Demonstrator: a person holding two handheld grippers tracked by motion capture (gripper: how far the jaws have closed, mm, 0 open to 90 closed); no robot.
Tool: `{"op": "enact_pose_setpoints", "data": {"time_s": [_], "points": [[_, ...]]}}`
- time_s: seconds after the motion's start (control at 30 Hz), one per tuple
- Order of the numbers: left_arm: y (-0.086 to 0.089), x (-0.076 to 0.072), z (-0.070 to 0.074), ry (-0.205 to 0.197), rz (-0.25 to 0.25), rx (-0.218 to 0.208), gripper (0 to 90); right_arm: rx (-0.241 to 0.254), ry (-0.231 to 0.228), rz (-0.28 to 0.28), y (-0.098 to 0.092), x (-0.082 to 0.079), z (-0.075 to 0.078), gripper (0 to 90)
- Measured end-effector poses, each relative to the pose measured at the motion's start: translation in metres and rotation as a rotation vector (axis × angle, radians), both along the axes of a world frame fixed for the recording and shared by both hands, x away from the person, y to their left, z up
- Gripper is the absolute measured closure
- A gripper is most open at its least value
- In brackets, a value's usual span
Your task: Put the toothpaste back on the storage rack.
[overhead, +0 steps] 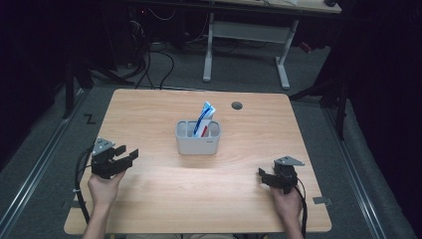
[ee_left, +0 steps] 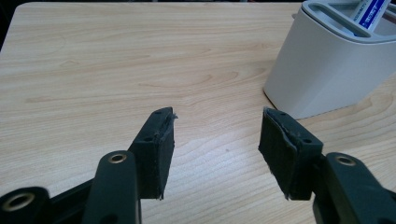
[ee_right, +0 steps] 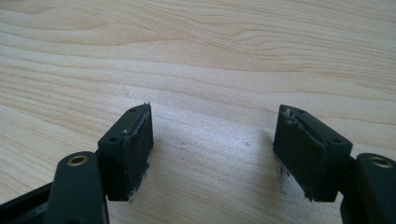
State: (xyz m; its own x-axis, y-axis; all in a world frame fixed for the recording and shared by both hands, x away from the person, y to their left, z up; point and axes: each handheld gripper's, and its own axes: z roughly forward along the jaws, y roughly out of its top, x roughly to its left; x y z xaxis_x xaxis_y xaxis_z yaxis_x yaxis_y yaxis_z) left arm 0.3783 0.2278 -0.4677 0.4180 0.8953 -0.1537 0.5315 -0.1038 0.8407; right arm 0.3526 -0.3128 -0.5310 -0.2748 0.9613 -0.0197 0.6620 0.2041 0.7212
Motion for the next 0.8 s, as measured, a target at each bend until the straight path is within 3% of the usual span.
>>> {"op": "enact_pose_setpoints", "data": {"time_s": [0.8], "points": [[-0.004, -0.003, -0.022, 0.054, -0.003, -0.013, 44.6, 0.000, 0.000, 0.000, 0.000, 0.000, 0.000, 28.4]]}}
